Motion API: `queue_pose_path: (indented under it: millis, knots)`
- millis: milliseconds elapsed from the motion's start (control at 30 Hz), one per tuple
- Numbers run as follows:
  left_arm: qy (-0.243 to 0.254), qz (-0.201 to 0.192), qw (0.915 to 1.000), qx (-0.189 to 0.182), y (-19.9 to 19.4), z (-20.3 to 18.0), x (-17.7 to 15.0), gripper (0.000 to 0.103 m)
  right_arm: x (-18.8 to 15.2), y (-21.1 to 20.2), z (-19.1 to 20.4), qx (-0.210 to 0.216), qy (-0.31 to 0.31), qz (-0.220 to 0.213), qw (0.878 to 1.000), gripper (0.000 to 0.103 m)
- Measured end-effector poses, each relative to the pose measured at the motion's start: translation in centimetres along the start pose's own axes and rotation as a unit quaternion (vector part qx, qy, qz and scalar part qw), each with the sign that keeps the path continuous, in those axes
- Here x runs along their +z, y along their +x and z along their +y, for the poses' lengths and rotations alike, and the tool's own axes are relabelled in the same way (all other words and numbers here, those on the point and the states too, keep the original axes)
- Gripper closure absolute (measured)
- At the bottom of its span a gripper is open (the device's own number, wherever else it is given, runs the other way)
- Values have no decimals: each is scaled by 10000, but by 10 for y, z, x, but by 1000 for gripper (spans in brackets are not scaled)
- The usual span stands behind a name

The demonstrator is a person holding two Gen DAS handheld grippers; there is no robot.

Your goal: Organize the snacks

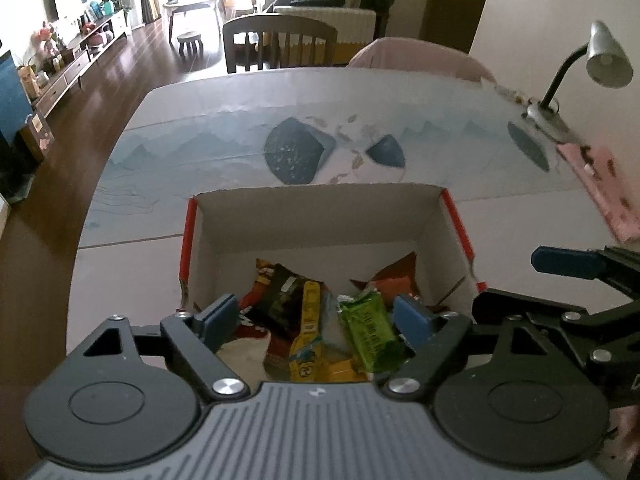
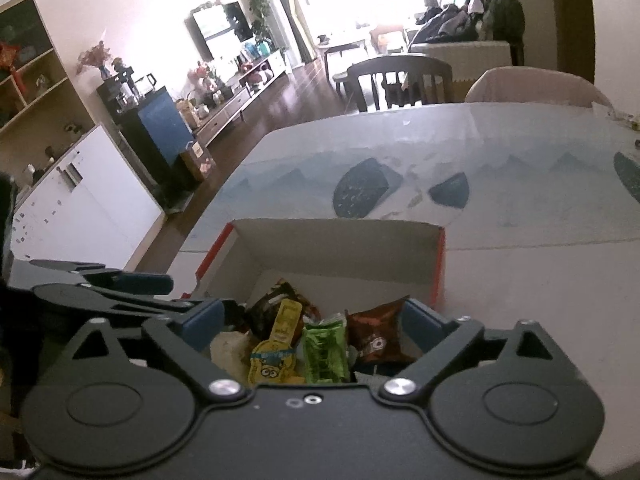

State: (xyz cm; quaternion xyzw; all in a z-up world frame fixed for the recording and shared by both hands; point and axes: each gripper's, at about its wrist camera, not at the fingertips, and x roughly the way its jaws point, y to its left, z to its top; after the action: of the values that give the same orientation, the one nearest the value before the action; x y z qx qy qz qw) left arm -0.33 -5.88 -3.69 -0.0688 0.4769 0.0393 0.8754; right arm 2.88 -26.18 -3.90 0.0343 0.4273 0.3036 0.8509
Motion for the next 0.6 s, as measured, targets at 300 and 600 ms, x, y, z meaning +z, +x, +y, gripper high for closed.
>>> queue_pose_path:
  millis: [300,600]
  knots:
    - [-193,-305,9992,-176,-18,-4,-12,1,-10,-21,-5,-90,17,-424,9991,0]
    - [-262,-327,9991,10,-27,-12,-25,1,-15,-27,-3,-182,37,-489,9986,0]
